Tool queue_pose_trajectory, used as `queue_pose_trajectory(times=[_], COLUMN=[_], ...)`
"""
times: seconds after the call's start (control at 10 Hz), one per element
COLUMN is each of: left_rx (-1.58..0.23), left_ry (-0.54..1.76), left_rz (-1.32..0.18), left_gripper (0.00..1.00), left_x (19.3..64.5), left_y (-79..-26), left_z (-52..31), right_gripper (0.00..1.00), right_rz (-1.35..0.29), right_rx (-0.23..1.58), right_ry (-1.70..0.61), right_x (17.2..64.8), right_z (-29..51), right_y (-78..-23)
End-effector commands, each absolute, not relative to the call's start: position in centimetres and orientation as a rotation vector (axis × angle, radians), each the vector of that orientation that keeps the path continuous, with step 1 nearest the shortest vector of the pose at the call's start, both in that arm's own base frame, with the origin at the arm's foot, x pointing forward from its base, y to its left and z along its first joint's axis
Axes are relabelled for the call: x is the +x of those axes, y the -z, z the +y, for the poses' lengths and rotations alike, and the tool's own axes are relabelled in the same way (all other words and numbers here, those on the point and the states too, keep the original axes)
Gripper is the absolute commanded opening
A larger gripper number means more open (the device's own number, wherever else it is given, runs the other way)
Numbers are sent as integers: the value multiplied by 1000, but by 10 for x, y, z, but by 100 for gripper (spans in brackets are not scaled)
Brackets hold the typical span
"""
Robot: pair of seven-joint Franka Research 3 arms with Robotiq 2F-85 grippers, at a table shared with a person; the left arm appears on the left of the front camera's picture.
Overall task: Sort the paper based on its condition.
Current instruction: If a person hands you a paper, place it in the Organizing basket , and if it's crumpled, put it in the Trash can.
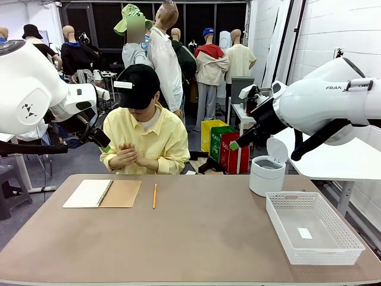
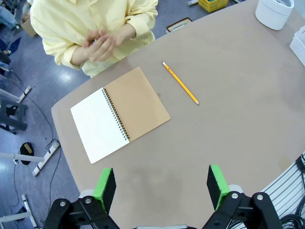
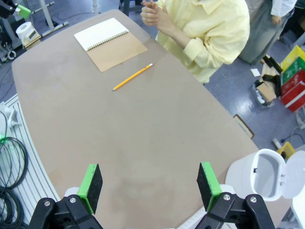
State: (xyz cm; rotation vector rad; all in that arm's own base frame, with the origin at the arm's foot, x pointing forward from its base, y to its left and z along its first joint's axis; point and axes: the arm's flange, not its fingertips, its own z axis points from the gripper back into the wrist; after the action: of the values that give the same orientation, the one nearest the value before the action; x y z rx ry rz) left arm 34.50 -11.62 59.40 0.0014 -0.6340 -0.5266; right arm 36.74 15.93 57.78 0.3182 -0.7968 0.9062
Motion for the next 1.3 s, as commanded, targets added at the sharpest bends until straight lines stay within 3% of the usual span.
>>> queue_pose_trajectory(times=[0.0,1.2], left_rx=[-1,-1], left_ry=[528,528], left_rz=[-627,-627], left_gripper=[100,100], left_x=[344,344], left_y=[-594,-594], left_z=[-116,-116], right_gripper=[100,100], right_rz=[-792,-792], right_rx=[320,320], right_ry=[-909,-909], right_x=[367,367], right_z=[160,160], right_y=[-577,-577])
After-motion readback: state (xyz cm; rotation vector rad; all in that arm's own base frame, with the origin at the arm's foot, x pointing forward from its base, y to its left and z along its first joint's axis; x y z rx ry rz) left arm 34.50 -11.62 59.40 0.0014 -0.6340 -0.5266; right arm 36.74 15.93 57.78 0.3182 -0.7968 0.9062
